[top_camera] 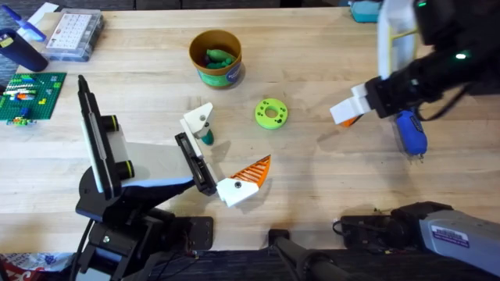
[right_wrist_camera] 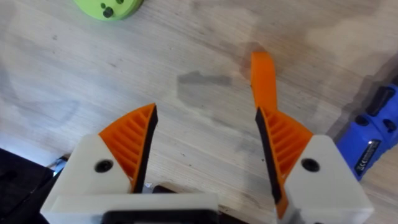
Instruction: Pick up the gripper from the table and insert it into the empty holder that is missing its gripper. Then pick up a screw, insert it into the mounting hole, and use the screwdriver to tighten it. Finally, clean up the table by picking up the vegetable and placing it into the bucket.
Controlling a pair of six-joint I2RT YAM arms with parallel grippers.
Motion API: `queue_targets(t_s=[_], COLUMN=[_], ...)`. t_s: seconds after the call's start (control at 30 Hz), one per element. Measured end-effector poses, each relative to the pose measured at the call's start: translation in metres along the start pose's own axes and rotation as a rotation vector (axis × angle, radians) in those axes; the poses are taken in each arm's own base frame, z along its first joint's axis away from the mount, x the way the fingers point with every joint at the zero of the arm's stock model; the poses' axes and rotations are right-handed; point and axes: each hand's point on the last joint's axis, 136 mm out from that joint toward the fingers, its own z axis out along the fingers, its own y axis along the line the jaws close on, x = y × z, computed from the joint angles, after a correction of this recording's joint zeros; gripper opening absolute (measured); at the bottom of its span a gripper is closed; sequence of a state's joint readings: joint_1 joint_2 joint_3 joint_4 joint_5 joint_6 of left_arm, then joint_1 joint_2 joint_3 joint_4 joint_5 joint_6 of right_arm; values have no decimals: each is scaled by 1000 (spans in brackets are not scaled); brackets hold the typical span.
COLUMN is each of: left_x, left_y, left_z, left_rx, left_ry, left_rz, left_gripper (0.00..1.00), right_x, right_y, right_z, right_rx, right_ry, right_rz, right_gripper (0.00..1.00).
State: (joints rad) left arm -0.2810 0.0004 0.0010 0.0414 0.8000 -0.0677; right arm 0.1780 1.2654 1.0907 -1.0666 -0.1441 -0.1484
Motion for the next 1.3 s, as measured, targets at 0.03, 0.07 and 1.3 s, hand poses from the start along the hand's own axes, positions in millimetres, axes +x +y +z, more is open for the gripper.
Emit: queue_targets(t_s=[0.03, 0.07, 1.3], left_x=[-1, -1, 0], left_y=[0, 0, 1], left_z=[0, 0, 0], left_rx=[-2, -2, -10], left_ry=[1, 1, 3], left_rz=[-1, -2, -4], left_gripper=[991, 991, 991], right_x=[1, 4, 12], right_y=[0, 0, -54], right_z=[6, 9, 19], right_rx=[-4, -8, 190], right_ry=[25, 46, 28], right_rz=[1, 3, 73], right_gripper=[924, 924, 924])
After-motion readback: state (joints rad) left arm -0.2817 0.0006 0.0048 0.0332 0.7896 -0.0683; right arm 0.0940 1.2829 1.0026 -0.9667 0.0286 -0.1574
